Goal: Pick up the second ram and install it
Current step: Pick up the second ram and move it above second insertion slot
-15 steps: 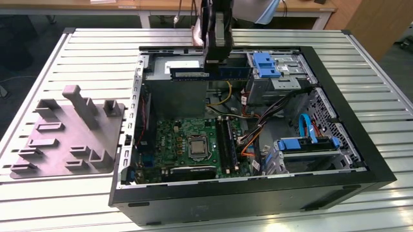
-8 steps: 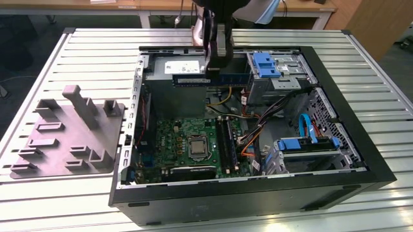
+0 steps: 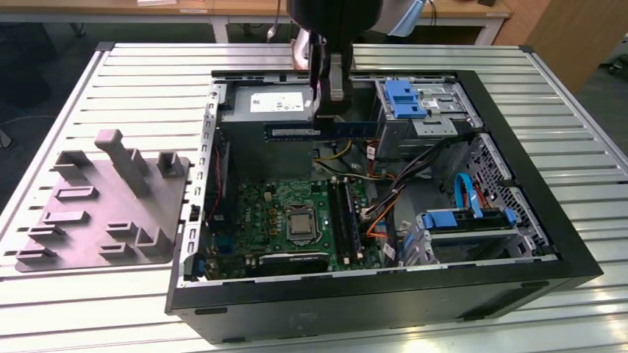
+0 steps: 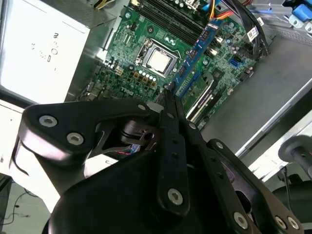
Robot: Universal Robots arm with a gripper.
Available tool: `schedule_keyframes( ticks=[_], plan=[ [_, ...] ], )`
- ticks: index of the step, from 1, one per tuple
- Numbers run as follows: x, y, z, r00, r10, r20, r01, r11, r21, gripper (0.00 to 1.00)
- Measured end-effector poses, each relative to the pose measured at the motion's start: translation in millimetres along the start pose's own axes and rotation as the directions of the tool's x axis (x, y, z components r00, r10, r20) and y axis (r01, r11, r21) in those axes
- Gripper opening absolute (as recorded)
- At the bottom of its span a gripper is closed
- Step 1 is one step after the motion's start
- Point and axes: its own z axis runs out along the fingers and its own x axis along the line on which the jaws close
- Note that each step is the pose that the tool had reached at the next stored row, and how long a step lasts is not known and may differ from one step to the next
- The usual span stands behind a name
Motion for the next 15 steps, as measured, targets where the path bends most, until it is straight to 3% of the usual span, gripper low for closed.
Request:
schedule_keyframes(
  ticks=[15],
  plan=[
    [0.5,-1.3,25.1,1.0000,0.000,0.0000,0.000,1.0000,0.0000,0.11]
  ],
)
